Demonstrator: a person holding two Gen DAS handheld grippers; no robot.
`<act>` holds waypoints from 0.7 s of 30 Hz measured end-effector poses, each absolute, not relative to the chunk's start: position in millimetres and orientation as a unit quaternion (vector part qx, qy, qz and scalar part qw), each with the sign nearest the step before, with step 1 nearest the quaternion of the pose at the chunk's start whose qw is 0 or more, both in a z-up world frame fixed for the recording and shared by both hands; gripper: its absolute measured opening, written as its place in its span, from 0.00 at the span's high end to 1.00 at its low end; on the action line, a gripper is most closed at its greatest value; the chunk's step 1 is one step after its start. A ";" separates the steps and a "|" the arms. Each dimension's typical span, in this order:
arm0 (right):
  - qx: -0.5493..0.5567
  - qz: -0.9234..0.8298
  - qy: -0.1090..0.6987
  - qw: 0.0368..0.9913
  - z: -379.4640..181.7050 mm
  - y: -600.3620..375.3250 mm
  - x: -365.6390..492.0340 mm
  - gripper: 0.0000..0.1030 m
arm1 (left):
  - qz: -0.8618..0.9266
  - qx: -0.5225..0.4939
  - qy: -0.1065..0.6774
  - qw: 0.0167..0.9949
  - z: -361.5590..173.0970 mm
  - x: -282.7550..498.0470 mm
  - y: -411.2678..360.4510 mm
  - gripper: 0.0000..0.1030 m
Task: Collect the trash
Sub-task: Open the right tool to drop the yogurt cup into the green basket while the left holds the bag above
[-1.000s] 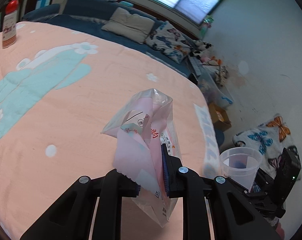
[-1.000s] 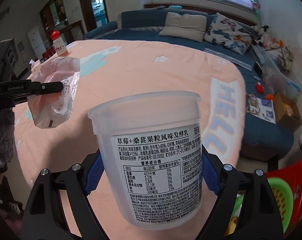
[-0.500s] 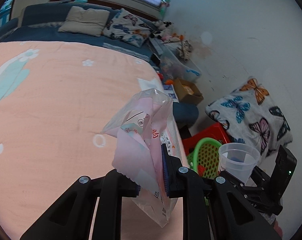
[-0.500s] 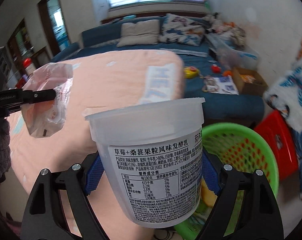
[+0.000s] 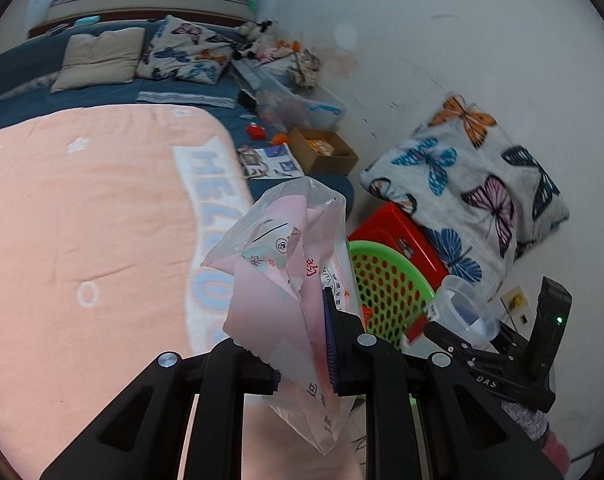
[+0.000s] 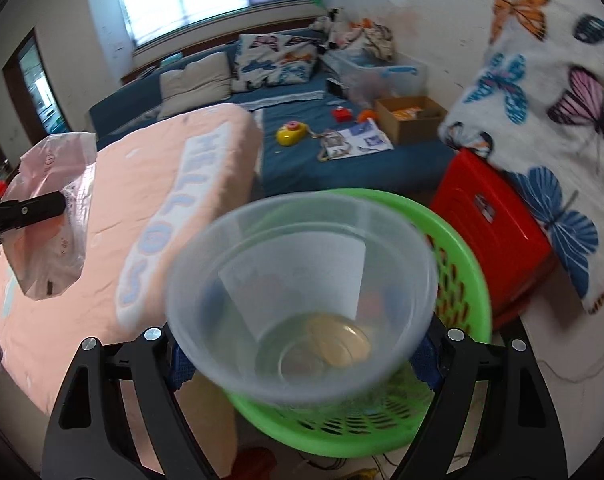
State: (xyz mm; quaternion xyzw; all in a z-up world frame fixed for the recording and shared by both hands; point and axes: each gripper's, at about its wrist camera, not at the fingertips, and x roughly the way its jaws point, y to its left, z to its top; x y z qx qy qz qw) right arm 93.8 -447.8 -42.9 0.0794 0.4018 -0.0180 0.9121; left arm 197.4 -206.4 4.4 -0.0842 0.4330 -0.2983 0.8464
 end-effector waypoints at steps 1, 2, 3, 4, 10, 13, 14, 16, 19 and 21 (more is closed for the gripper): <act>0.082 -0.023 0.403 0.911 -44.3 -451.8 92.2 0.20 | -0.302 -0.079 0.434 0.845 4.1 196.1 -211.9 0.84; 0.083 -0.027 0.403 0.911 -46.1 -454.3 89.8 0.20 | -0.304 -0.074 0.434 0.845 4.0 194.8 -217.0 0.84; 0.083 -0.033 0.403 0.911 -47.7 -457.2 89.9 0.20 | -0.309 -0.069 0.434 0.843 3.7 193.3 -222.6 0.84; 0.082 -0.040 0.404 0.910 -49.5 -460.7 88.3 0.20 | -0.311 -0.067 0.435 0.843 3.4 192.5 -226.3 0.84; 0.094 -0.050 0.404 0.909 -55.8 -475.3 83.6 0.21 | -0.324 -0.050 0.436 0.838 4.2 189.0 -247.5 0.84; 0.094 -0.057 0.404 0.908 -55.9 -480.7 79.9 0.20 | -0.330 -0.044 0.436 0.836 4.4 187.0 -256.9 0.84; 0.094 -0.061 0.405 0.907 -56.3 -482.9 78.6 0.19 | -0.332 -0.043 0.436 0.835 4.4 186.2 -261.1 0.84; 0.102 -0.063 0.404 0.907 -57.0 -487.5 75.2 0.16 | -0.337 -0.038 0.436 0.834 4.9 185.1 -269.3 0.84; 0.109 -0.068 0.403 0.906 -57.3 -493.4 69.6 0.12 | -0.342 -0.032 0.437 0.831 3.4 182.9 -279.7 0.84; 0.113 -0.068 0.402 0.906 -57.1 -496.4 65.0 0.10 | -0.345 -0.029 0.440 0.829 0.7 181.8 -286.0 0.84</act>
